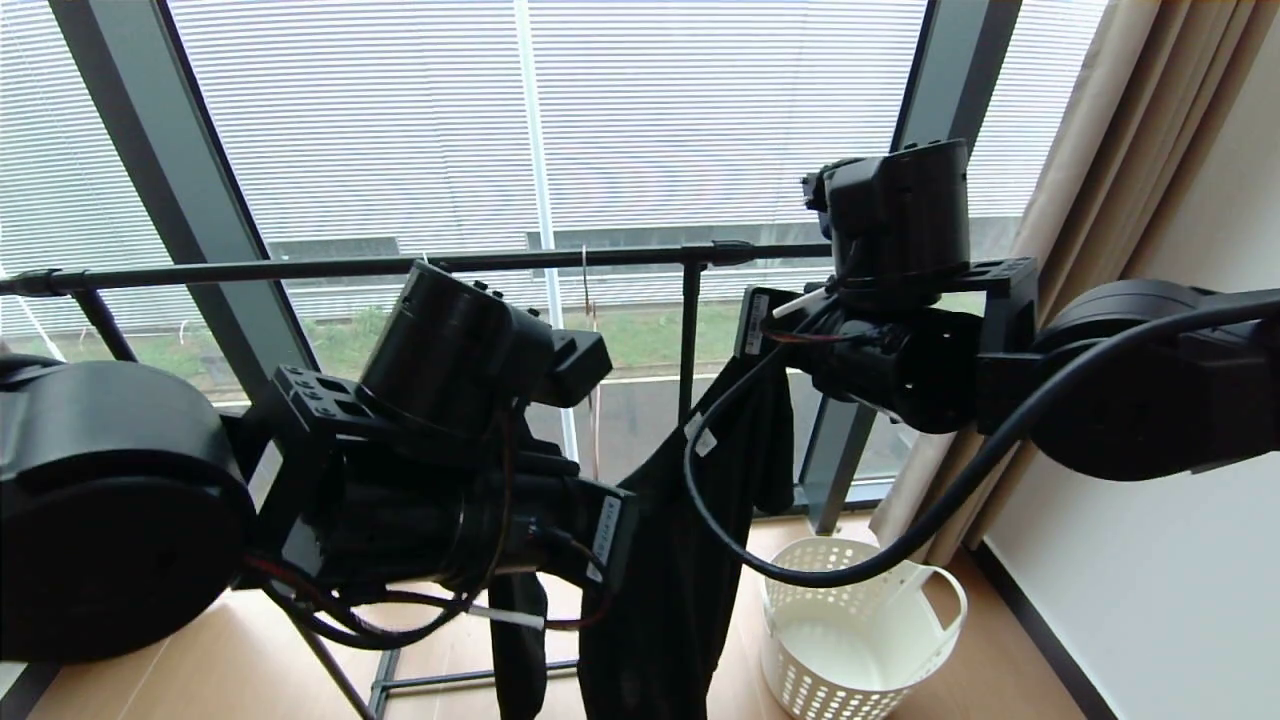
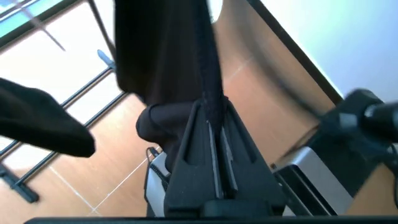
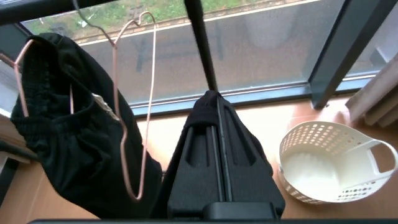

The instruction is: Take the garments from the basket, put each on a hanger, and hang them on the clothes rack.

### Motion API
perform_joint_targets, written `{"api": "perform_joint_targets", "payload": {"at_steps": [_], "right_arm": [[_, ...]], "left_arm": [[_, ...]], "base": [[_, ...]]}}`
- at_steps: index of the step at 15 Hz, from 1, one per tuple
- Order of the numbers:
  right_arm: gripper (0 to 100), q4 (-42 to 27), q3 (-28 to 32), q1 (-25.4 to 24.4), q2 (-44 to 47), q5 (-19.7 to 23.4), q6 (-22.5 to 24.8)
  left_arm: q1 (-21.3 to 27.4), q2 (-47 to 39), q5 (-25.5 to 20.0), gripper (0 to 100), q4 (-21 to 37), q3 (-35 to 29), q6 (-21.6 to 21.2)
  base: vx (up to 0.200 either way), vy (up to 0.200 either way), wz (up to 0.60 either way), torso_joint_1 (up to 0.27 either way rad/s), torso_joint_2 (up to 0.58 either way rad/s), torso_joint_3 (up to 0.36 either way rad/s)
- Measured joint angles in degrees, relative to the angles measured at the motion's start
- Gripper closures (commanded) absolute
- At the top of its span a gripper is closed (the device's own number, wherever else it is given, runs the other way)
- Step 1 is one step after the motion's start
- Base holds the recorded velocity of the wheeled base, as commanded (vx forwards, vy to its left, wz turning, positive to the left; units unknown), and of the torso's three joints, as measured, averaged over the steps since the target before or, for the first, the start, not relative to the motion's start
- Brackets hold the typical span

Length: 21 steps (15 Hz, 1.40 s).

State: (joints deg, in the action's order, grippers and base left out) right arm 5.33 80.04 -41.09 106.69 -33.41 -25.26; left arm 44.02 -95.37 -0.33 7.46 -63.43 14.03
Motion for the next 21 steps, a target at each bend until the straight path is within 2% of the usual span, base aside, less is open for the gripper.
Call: {"api": "perform_joint_targets", "payload": {"at_steps": [2,6,9,13,14,16,18,21], "right_arm": [[100,-0.99,-1.38,0.52,-1.90,0.05,1.45],[100,-1.83,-7.74,-0.13,-5.18,0.11,7.53],[100,-1.56,-14.86,-3.41,-6.11,0.22,12.81],[100,-1.23,-18.58,-4.79,-5.90,1.58,15.34],[0,-1.23,-18.94,-5.02,-5.89,1.85,15.41],[0,-1.21,-19.60,-5.07,-5.90,2.44,15.74],[0,-0.79,-21.26,-5.12,-6.34,5.61,17.76],[0,4.85,-24.73,-5.12,-7.06,8.84,21.25]], "left_arm": [[-3.50,-0.05,-0.05,100,-0.44,-1.40,-0.66],[-8.94,-1.60,-0.10,100,-0.98,-9.25,-1.28],[-9.29,-3.61,-0.11,100,-0.95,-14.63,-1.89],[-9.08,-4.57,-0.11,100,-0.87,-17.34,-3.15],[-9.00,-4.68,-0.10,100,-0.84,-17.55,-3.17],[-8.55,-4.83,0.04,100,-0.87,-18.32,-3.17],[-7.91,-5.01,0.06,100,-0.84,-19.81,-3.17],[-6.73,-5.35,0.33,100,-0.68,-21.49,-3.17]], "base": [[0.000,0.000,0.00,0.000,0.00,0.000],[0.000,0.000,0.00,0.000,0.00,0.000],[0.000,0.000,0.00,0.000,0.00,0.000],[0.000,0.000,0.00,0.000,0.00,0.000],[0.000,0.000,0.00,0.000,0.00,0.000],[0.000,0.000,0.00,0.000,0.00,0.000],[0.000,0.000,0.00,0.000,0.00,0.000],[0.000,0.000,0.00,0.000,0.00,0.000]]}}
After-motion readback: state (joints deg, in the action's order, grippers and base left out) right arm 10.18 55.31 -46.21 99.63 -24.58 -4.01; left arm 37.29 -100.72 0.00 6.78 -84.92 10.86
